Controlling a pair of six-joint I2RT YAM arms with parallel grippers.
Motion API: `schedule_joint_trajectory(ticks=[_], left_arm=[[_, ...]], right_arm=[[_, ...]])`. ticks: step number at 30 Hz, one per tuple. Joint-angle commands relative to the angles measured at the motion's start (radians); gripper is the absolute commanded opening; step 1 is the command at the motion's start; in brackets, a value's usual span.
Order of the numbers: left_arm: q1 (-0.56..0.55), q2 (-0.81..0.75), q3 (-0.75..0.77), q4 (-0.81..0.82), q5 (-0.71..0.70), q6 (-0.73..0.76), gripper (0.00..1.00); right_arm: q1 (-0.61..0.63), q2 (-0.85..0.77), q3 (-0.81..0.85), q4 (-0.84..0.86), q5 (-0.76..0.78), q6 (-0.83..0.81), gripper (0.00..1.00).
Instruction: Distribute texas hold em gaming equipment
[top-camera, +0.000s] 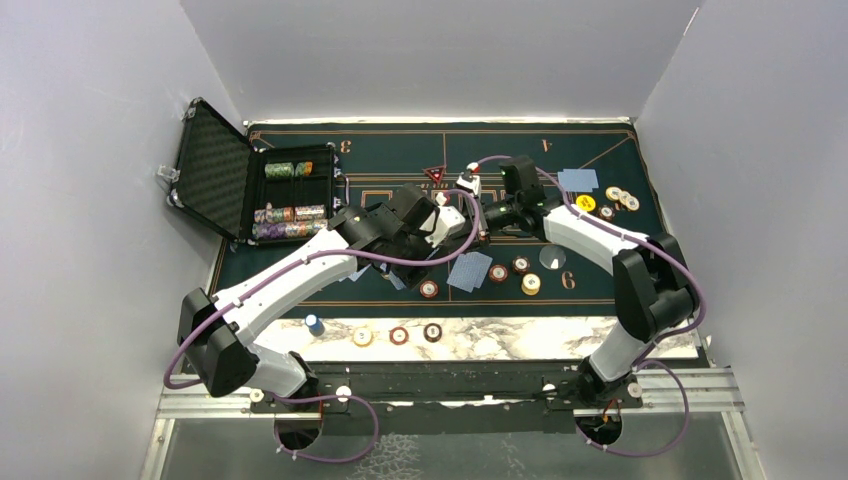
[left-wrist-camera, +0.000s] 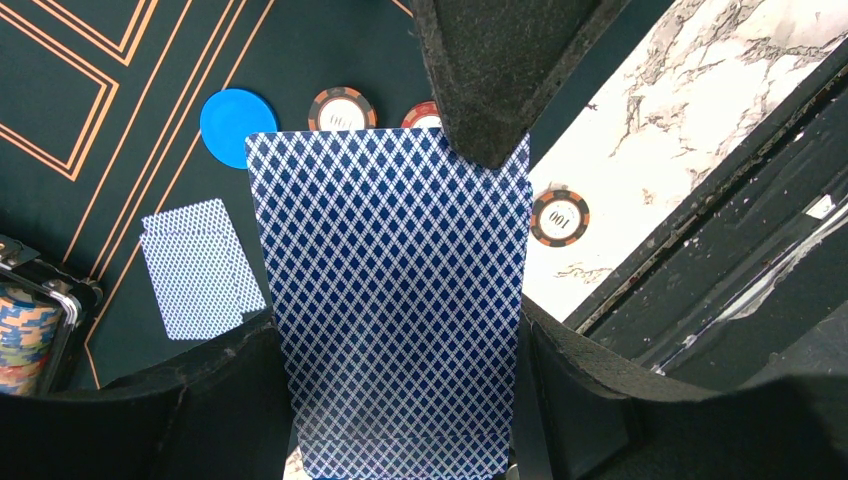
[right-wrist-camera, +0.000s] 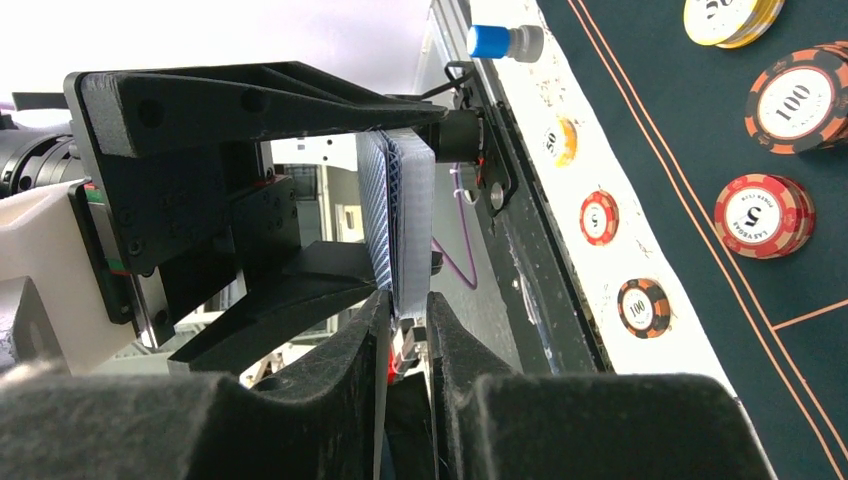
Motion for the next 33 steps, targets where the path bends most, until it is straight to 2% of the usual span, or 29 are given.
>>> schedule_joint_trajectory(ticks=[1,9,15,23,28,33], left_arm=[[-0.003,-0.022,0.026,0.009,0.017,0.000,0.00],[-0.002,-0.015,0.025,0.011,0.012,-0.003,0.00],[-0.002,-0.009,0.026,0.009,0.008,-0.002,0.00],[-0.002,-0.013,0.010,-0.003,-0.027,-0.026,0.00],[-0.003,-0.023,-0.009,-0.010,-0.058,-0.060,0.00],[-0.002,-0.034,-0.022,-0.015,-0.089,-0.099,0.00]], right_arm=[[0.013,0.014,0.021,0.033,-0.049,0.010,0.21],[0.014,0.001,0.024,0.035,-0.055,0.018,0.19],[0.012,-0.006,0.036,-0.014,-0.031,-0.015,0.02],[-0.018,-0.023,0.076,-0.072,-0.030,-0.066,0.01],[-0.031,-0.062,0.084,-0.119,0.032,-0.194,0.01],[-0.037,-0.094,0.066,-0.042,0.101,-0.220,0.01]])
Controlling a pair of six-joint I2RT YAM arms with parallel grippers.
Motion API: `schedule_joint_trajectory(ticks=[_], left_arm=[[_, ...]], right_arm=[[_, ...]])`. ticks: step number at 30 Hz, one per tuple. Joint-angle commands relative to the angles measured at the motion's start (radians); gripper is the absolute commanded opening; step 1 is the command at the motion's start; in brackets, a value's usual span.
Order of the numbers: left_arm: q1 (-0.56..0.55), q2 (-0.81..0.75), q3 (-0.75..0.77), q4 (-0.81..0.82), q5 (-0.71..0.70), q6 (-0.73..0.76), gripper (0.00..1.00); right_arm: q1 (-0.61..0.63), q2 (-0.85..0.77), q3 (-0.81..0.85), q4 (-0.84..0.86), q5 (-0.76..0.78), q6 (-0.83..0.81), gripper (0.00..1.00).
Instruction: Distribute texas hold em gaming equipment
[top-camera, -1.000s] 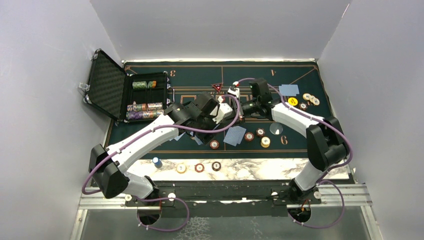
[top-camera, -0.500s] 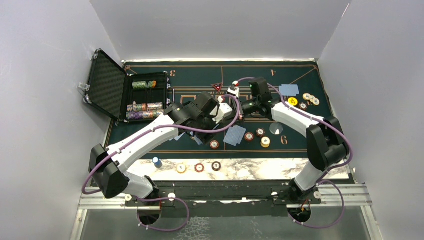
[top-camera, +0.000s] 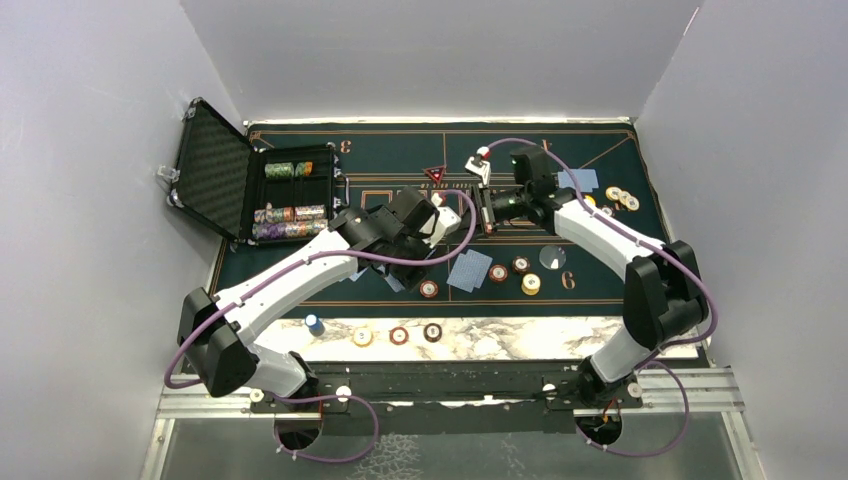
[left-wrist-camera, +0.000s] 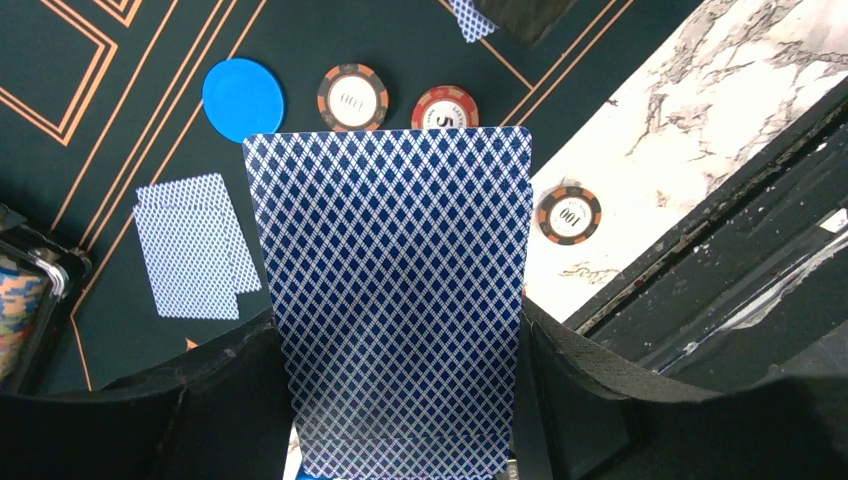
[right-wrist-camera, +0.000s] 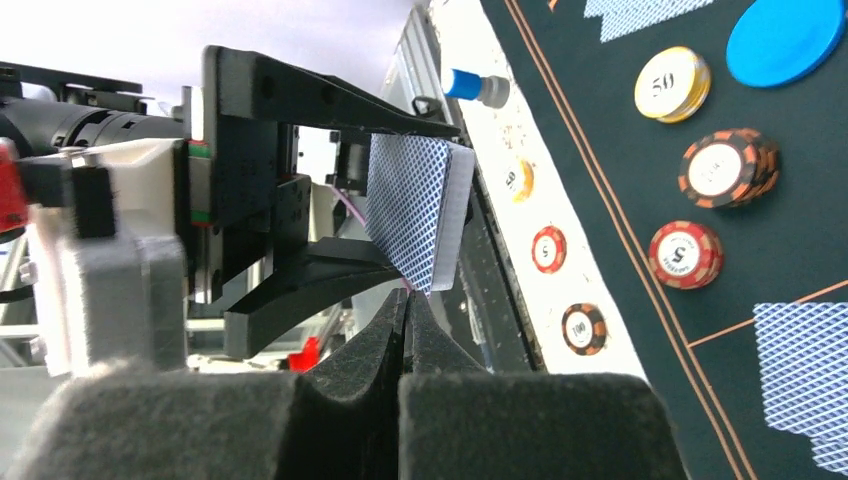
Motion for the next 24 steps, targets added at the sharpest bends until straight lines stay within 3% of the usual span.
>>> schedule_joint_trajectory(ticks=[1,2,5,12,20,24], left_arm=[[-0.003,-0.037,-0.005,-0.009,-0.046,-0.048,0.00],[-0.002,-0.040,-0.002,-0.008,-0.043,-0.049,0.00],[-0.002,-0.039,0.003,-0.009,-0.041,-0.041,0.00],[-0.002,-0.030,0.015,-0.007,-0.040,-0.033,0.00],[-0.002,-0.021,0.025,-0.006,-0.035,-0.020,0.00],[-0.002,-0.020,0.023,-0.006,-0.033,-0.016,0.00]], right_arm=[[-0.006,-0.043,0.004,0.076,0.057,-0.023,0.01],[-0.007,-0.024,0.001,0.103,0.016,0.017,0.01],[0.003,0.058,0.022,0.090,-0.072,0.089,0.22],[0.023,0.064,-0.029,0.163,-0.101,0.179,0.40],[0.043,0.081,-0.038,0.156,-0.097,0.184,0.43],[0.054,0.082,-0.054,0.234,-0.125,0.250,0.42]])
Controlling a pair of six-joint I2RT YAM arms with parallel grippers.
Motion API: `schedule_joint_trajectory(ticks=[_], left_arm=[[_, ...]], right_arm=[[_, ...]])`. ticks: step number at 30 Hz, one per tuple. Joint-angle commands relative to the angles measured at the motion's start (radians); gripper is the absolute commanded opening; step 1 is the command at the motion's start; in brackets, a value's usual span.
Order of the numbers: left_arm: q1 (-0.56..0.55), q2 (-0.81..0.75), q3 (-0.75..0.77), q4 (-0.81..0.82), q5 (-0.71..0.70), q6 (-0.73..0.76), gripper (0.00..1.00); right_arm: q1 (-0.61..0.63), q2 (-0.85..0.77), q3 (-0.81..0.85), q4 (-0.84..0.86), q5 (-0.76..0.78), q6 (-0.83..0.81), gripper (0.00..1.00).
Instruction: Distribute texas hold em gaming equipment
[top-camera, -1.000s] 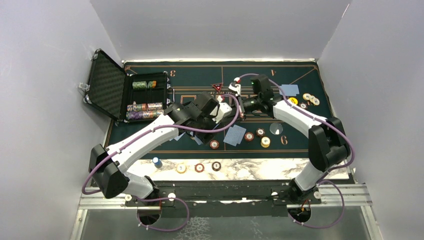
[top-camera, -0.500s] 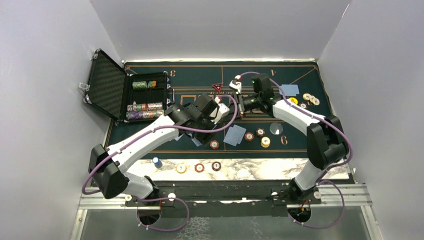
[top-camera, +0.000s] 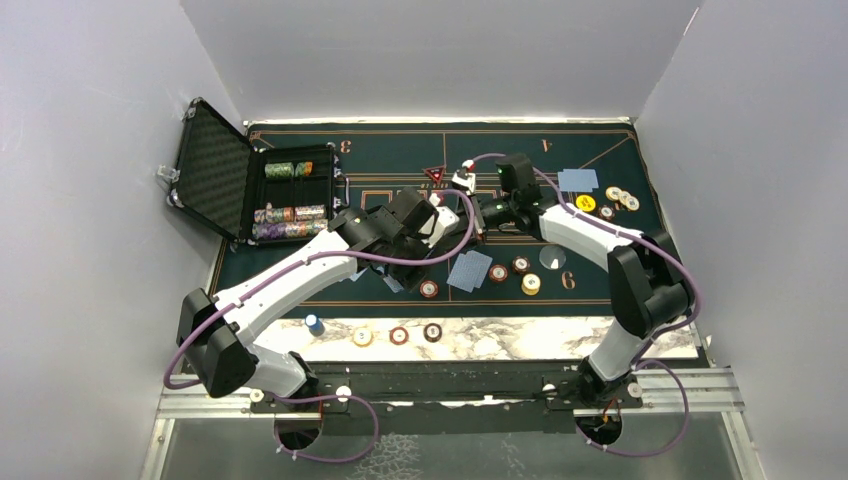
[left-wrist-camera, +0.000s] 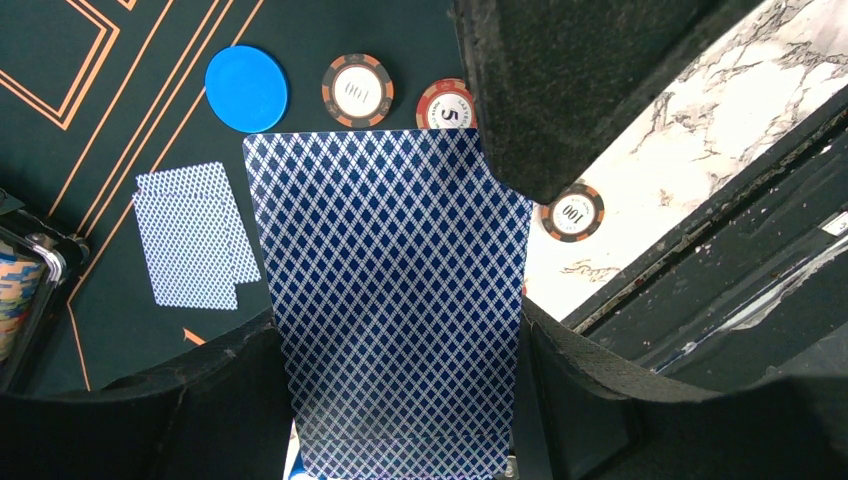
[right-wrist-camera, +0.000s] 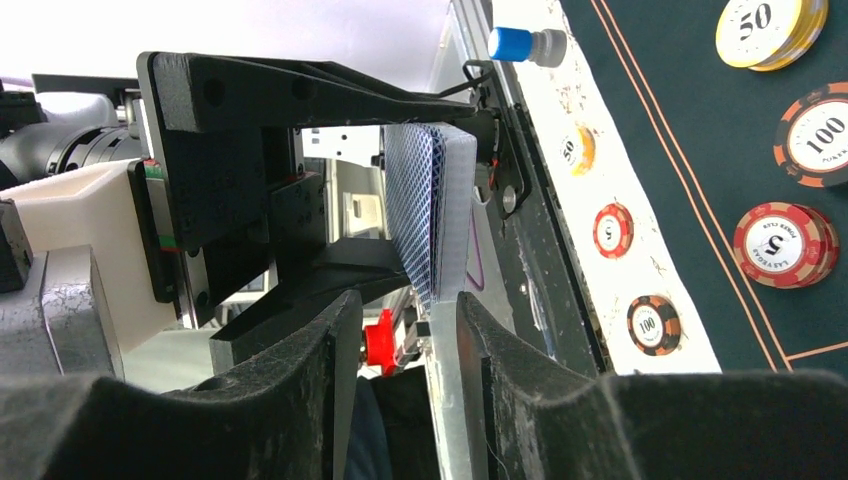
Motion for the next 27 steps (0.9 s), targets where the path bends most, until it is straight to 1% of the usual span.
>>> schedule_joint_trajectory(ticks=[1,8,12,23,27], left_arm=[[-0.002,-0.017,0.030,0.009,-0.011,0.011,0.00],[-0.002,-0.015,0.030,0.012,-0.006,0.011,0.00],[-0.002,-0.014,0.033,0.011,-0.007,0.014,0.00],[-0.002,-0.014,0.036,0.012,-0.002,0.014,0.00],[-0.002,-0.014,0.040,0.012,0.000,0.013,0.00]], right_arm=[[0.014,0.008,-0.030,0.134,-0.063,0.102,0.41],[0.015,-0.002,-0.064,0.287,-0.088,0.237,0.33],[0.020,-0.005,-0.067,0.310,-0.090,0.256,0.25],[0.049,0.019,-0.091,0.409,-0.058,0.332,0.24],[0.054,0.029,-0.079,0.413,-0.041,0.341,0.24]])
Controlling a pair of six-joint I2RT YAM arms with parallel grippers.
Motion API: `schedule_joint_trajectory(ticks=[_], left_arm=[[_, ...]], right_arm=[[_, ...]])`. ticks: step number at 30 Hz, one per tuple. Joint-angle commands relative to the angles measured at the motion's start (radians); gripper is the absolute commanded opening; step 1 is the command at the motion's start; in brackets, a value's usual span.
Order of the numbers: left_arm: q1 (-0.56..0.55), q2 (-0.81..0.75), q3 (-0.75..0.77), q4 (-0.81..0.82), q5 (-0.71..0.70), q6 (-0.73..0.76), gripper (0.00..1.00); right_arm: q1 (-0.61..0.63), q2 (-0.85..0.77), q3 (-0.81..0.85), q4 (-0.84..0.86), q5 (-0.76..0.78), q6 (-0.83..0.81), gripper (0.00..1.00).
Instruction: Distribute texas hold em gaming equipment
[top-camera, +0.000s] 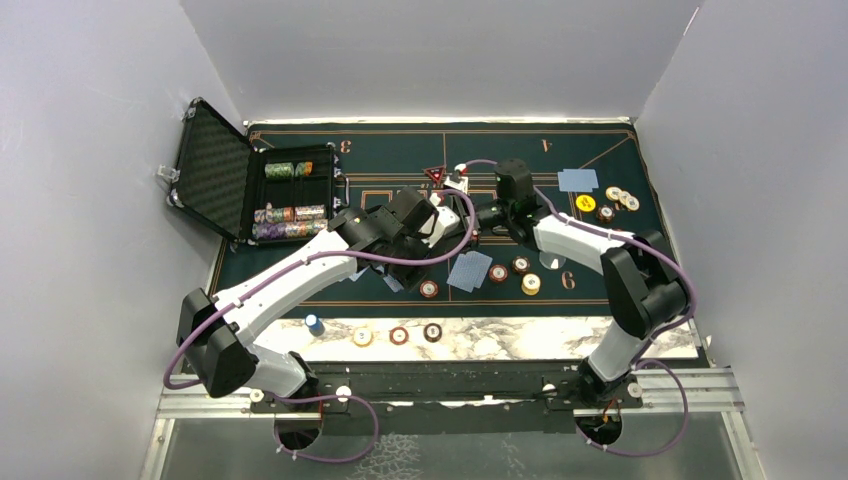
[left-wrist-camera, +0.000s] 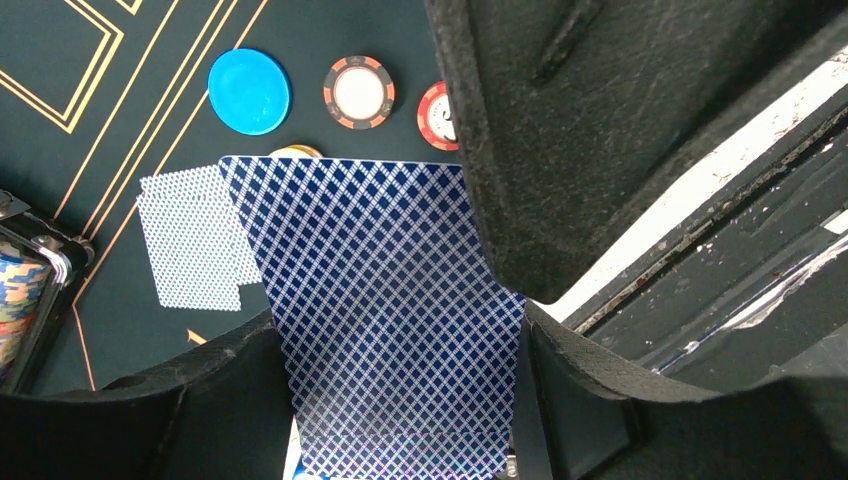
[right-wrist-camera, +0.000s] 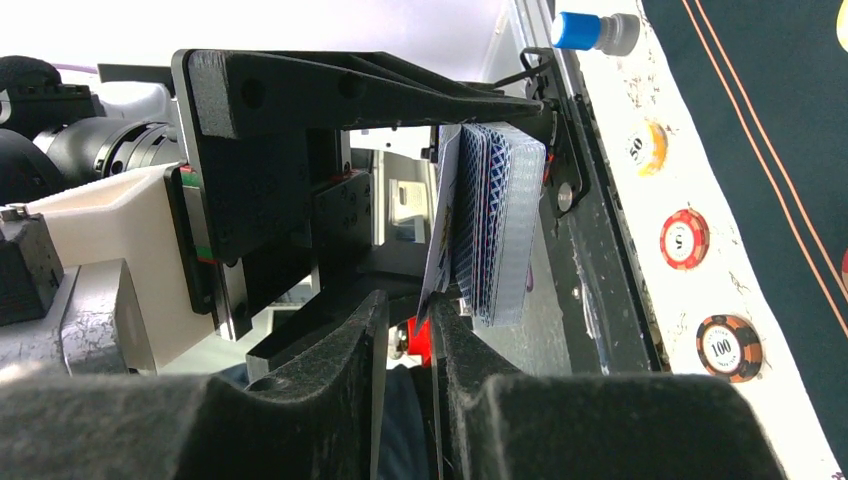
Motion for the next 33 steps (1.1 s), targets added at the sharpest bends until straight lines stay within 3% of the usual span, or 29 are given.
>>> schedule_joint_trajectory(ticks=[1,4,6,12,21,23,25,33], left_arm=[[-0.002,-0.015,0.037,0.013,0.000,0.004,0.00],[-0.002,-0.015,0.039,0.012,0.000,0.003,0.00],[-0.002,-0.016,0.038,0.010,-0.002,0.001,0.00],[-0.002,-0.029,0.027,0.003,-0.032,-0.049,0.00],[0.001,-0.048,0.018,-0.023,-0.069,-0.145,0.00],[0.004,-0.045,0.029,-0.040,-0.073,-0.160,0.00],[0.009,-0.040,0.048,-0.060,-0.078,-0.174,0.00],[0.030,-0.024,0.143,-0.147,-0.078,-0.218,0.00]], right_arm=[[0.012,0.026,0.013,0.049,0.014,0.025,0.22],[0.012,0.031,0.019,0.045,0.025,0.018,0.14],[0.012,0.025,0.032,0.022,0.034,-0.004,0.02],[-0.045,-0.079,0.103,-0.123,0.144,-0.187,0.01],[-0.206,-0.144,0.127,-0.161,0.182,-0.356,0.01],[-0.232,-0.152,0.150,-0.224,0.247,-0.464,0.01],[-0.231,-0.151,0.181,-0.319,0.385,-0.697,0.01],[-0.168,0.060,0.311,-0.327,0.703,-1.171,0.01]])
